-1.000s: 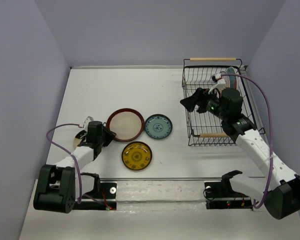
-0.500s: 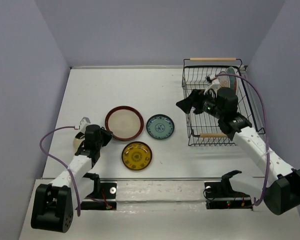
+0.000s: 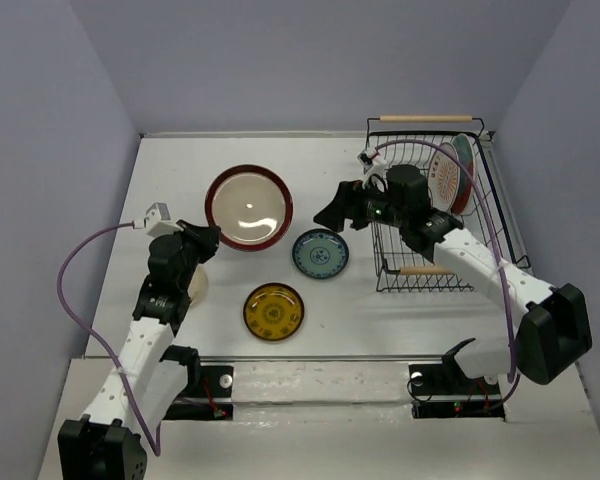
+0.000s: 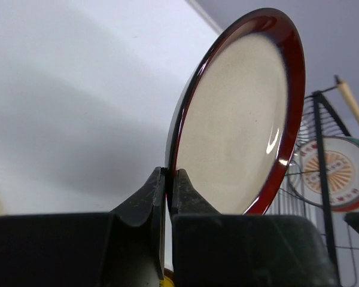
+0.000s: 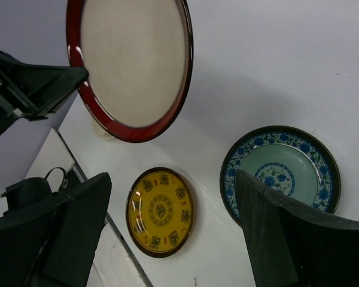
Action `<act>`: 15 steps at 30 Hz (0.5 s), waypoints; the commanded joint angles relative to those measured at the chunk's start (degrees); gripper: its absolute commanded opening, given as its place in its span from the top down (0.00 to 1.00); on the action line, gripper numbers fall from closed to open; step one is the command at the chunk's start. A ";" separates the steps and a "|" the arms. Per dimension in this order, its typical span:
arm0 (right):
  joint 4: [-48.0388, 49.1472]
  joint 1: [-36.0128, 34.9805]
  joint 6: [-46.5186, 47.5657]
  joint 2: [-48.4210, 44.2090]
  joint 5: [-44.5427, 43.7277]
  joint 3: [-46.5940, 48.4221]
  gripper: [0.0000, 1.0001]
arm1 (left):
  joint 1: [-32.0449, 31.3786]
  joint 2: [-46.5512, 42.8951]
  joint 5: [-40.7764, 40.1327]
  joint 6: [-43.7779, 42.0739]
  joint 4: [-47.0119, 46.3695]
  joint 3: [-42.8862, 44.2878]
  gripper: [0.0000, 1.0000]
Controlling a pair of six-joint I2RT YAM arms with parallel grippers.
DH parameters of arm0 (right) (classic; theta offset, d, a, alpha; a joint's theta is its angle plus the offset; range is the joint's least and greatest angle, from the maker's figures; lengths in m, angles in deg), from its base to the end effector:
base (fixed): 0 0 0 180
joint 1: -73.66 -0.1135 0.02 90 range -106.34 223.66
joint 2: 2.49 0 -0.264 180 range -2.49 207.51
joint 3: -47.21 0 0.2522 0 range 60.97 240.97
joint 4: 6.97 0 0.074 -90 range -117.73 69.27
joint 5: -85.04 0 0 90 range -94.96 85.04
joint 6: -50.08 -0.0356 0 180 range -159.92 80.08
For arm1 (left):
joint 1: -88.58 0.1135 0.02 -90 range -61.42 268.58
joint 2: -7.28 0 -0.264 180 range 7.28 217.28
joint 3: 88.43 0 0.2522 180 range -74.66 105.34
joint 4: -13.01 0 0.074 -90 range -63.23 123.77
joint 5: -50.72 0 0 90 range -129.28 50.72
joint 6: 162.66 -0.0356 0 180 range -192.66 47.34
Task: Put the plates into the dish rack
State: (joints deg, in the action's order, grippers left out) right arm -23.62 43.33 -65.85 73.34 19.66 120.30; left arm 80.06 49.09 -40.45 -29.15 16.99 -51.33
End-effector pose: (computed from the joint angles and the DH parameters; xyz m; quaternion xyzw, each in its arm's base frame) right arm 0.2580 0.1681 0.3221 -0.1537 0.7920 0.4197 0.4159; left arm 0.1810 -0.0264 0.2522 -0.2344 0.7215 -0.2788 0.5889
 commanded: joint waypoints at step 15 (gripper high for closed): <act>14.57 -5.09 -9.73 12.14 12.90 6.59 0.28 | -0.19 -7.61 29.64 -1.58 -10.96 8.92 0.95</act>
State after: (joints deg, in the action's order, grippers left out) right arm -19.73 38.68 -69.77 84.18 25.48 125.67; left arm 79.95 44.06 -18.57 -32.59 17.82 -48.36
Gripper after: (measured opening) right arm 0.780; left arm 0.113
